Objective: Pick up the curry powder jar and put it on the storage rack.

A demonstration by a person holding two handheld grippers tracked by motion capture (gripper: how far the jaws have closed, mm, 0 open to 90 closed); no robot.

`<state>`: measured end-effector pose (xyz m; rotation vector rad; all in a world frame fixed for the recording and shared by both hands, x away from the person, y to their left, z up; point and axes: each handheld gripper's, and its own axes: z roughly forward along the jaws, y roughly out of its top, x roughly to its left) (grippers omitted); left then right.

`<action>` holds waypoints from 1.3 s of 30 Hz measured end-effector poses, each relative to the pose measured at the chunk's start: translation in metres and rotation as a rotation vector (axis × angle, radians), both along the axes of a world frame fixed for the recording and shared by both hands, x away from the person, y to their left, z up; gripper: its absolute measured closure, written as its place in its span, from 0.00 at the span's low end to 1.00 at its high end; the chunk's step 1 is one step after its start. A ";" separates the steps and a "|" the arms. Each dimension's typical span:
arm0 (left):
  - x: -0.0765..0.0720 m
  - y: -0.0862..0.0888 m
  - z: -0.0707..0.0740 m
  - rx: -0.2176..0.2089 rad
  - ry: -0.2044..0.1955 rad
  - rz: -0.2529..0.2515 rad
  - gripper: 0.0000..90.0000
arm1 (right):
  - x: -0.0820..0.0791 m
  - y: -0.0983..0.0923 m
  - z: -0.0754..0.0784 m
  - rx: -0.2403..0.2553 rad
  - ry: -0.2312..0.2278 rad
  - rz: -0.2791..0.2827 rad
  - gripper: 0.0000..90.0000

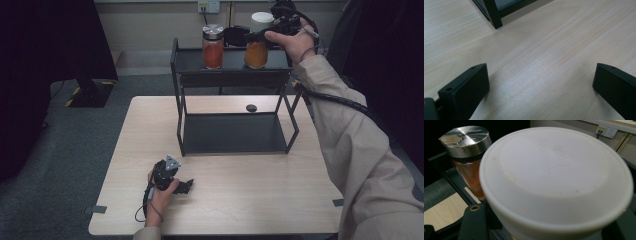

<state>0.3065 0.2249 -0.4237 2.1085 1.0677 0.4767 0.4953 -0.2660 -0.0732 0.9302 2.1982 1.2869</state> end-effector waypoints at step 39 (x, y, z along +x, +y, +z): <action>0.000 0.000 0.000 0.000 0.000 0.000 0.00 | -0.025 -0.008 -0.009 0.044 0.026 -0.056 0.00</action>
